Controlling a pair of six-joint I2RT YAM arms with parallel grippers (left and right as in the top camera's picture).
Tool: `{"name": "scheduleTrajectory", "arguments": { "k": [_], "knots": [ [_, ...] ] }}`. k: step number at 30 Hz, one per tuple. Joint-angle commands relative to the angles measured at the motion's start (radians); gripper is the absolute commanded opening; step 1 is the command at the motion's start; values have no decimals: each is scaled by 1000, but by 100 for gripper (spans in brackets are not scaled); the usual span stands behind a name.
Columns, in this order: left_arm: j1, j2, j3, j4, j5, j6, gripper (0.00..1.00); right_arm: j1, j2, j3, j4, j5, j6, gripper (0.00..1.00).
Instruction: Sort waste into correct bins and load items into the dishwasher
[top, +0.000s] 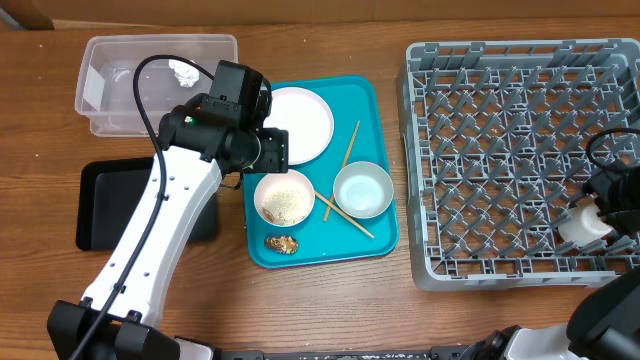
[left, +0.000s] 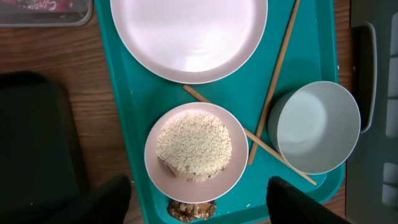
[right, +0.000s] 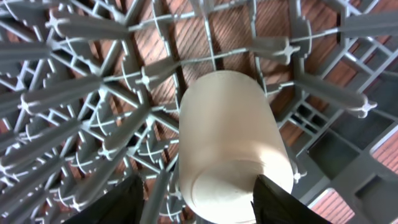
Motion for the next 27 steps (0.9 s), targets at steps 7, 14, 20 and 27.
{"name": "scheduleTrajectory", "arguments": {
  "k": [7,14,20,27],
  "knots": [
    [-1,-8,8,-2,-7,19,74,-1,-72,-2,18,-93,0,64],
    [-1,-8,8,-4,-7,19,75,38,-224,26,35,-351,-132,65],
    [-1,-8,8,-11,-7,18,75,214,-305,26,41,-354,-184,68],
    [-1,-8,8,-26,-7,14,75,454,-303,26,40,-294,-209,69]
  ]
}}
